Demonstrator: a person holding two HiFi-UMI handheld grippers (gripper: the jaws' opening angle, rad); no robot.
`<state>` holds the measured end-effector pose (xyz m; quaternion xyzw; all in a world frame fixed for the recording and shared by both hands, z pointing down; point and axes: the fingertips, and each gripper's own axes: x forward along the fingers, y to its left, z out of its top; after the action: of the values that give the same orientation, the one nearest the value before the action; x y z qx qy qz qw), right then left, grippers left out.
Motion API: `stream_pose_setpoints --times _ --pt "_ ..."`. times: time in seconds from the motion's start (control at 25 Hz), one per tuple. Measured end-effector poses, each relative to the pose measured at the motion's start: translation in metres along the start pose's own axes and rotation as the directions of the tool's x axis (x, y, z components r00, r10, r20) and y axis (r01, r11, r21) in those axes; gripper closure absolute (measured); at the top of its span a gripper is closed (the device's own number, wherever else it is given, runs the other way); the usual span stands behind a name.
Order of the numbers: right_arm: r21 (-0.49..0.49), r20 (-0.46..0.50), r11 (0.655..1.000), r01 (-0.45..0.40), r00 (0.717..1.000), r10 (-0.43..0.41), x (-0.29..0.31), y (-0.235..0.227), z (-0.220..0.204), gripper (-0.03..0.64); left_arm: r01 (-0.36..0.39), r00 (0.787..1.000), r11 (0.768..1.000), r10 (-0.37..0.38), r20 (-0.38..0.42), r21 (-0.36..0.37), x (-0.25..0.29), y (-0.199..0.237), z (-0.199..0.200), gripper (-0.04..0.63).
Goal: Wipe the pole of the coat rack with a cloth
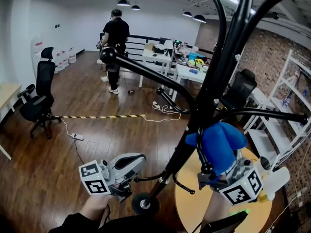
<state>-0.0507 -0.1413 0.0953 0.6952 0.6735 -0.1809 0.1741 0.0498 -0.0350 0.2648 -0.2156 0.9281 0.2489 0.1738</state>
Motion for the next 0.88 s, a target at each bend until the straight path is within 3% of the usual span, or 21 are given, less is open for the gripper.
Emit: stream_pose_setpoints --times 0.44,0.68,0.88 --pt "-0.112 0.180 0.981 0.155 0.975 -0.134 -0.005 0.001 0.064 0.593 0.032 0.999 0.999 -0.032 0.008 0.018 0.000 -0.010 -0.001 0.594" --pt "-0.117 0.203 0.975 0.189 0.966 -0.163 -0.018 -0.006 0.085 0.588 0.052 0.999 0.999 -0.052 0.008 0.007 0.007 -0.019 -0.006 0.594" --pt "-0.094 0.252 0.981 0.172 0.957 -0.144 -0.026 -0.011 0.117 0.525 0.064 0.998 0.998 -0.064 0.005 -0.009 0.012 -0.020 -0.010 0.594"
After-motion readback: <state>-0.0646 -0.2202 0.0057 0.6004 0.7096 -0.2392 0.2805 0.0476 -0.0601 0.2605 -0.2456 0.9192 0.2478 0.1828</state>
